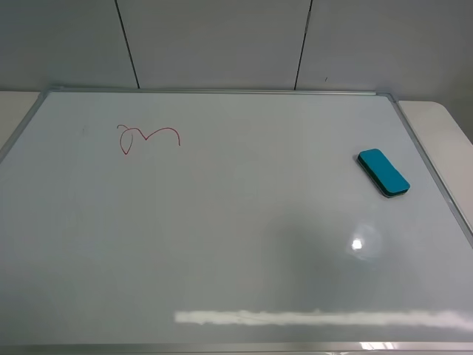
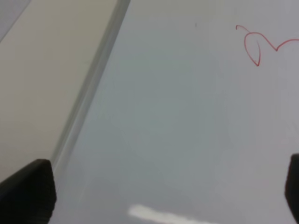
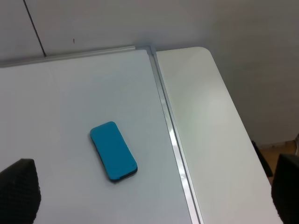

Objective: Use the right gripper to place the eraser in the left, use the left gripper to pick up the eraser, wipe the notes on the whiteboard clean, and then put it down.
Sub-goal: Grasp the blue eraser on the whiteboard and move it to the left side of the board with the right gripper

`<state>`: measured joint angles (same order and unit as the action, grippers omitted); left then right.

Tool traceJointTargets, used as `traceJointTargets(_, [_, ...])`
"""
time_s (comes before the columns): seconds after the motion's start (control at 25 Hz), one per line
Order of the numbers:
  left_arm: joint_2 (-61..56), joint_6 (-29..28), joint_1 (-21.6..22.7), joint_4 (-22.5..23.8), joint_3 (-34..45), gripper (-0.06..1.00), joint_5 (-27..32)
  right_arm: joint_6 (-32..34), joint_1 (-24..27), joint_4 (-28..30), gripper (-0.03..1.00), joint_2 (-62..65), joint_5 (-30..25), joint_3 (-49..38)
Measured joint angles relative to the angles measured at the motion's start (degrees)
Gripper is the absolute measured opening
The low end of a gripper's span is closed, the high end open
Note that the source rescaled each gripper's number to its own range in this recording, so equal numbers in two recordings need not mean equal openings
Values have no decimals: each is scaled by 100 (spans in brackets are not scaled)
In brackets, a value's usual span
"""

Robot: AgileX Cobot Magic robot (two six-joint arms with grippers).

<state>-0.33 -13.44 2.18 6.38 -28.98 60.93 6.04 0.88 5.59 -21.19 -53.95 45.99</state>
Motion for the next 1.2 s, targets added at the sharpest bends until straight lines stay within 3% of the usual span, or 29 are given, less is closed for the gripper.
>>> traceJointTargets(0.36, [0,0,0,0,0,100,0,61,0,8,100,-3107,578,708])
traceJointTargets(0.64, [0,0,0,0,0,100,0,61,0,129,100,-5117,597,832])
traceJointTargets(0.84, [0,0,0,0,0,100,0,88,0,122,100,-5865,673,832])
traceJointTargets(1.04, [0,0,0,0,0,100,0,163,0,35,100,-6181,291,838])
traceJointTargets(1.2, [0,0,0,0,0,100,0,276,0,35,100,-6223,334,838])
